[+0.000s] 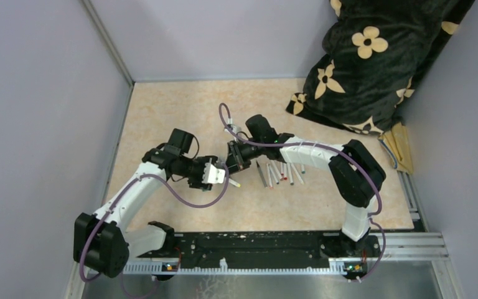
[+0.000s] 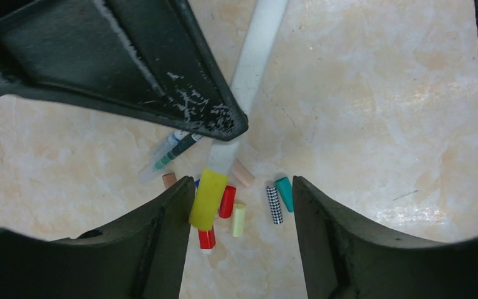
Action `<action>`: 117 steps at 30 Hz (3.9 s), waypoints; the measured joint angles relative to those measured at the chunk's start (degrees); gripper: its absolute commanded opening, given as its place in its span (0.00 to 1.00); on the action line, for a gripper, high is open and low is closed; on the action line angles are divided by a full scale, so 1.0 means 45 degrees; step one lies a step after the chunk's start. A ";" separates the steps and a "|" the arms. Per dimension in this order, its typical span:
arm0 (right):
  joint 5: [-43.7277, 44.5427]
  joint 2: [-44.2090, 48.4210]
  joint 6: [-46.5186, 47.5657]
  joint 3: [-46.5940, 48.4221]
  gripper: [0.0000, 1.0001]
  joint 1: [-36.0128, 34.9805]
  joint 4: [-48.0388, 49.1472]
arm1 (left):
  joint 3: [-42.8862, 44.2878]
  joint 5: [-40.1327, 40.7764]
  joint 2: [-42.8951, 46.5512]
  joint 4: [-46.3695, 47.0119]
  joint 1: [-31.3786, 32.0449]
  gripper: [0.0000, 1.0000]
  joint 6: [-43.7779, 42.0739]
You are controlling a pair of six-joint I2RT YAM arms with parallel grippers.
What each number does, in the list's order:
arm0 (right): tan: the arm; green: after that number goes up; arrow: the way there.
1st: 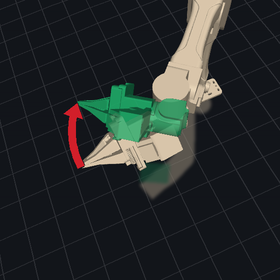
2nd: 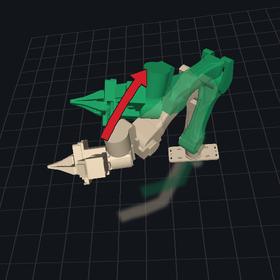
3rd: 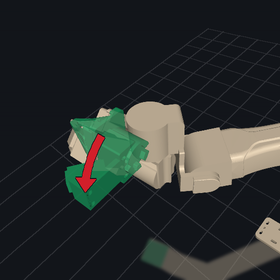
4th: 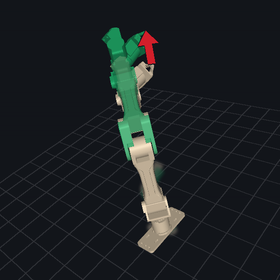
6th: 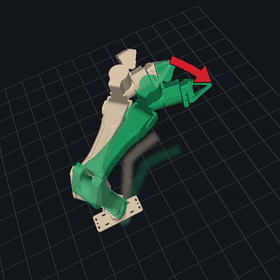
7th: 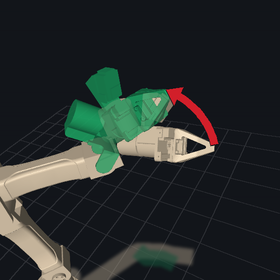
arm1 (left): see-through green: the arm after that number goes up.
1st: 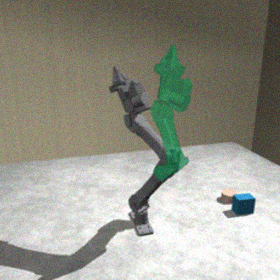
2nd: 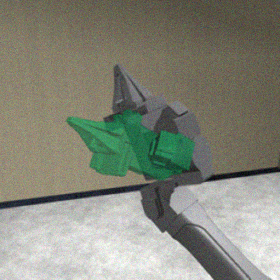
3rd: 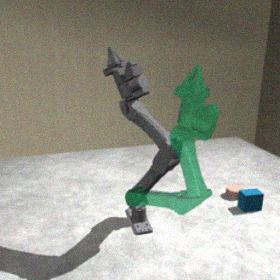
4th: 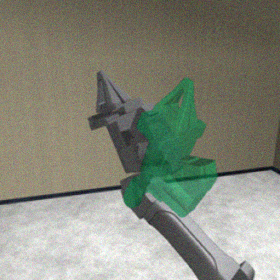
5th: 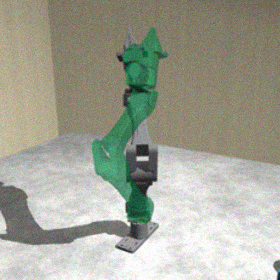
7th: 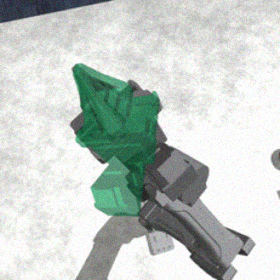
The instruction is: Open the pen caps
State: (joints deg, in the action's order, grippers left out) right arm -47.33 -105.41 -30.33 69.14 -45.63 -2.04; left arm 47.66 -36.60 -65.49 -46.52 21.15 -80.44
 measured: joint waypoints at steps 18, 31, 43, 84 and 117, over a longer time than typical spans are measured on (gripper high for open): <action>-0.1103 -0.0345 -0.0976 -0.0126 0.37 -0.0005 0.1360 | -0.0151 0.1413 -0.0136 0.1059 0.0529 0.06 0.0199; -0.0986 -0.0466 -0.0729 -0.0520 0.00 -0.0024 0.1239 | -0.0262 0.2341 -0.0194 0.1360 0.0670 0.00 -0.0529; 0.1078 0.2181 0.0403 -0.2487 0.00 0.0257 -0.0316 | -0.0544 0.3789 -0.0544 0.2725 0.0729 0.00 -0.1141; 1.2711 0.3560 0.1520 -0.4872 0.03 0.3798 -0.2084 | 0.2263 0.3536 -0.6766 0.3147 -0.1647 0.47 0.2409; 1.2614 0.3594 0.2074 -0.4590 0.31 0.4012 -0.2263 | 0.4065 -0.0058 -0.3730 -0.0301 -0.3245 0.56 0.3648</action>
State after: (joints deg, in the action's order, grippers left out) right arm 9.43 -89.23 -20.99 48.49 -27.57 -12.23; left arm 65.95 -36.86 -82.28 -47.88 6.55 -64.03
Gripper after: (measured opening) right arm 0.293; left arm 0.561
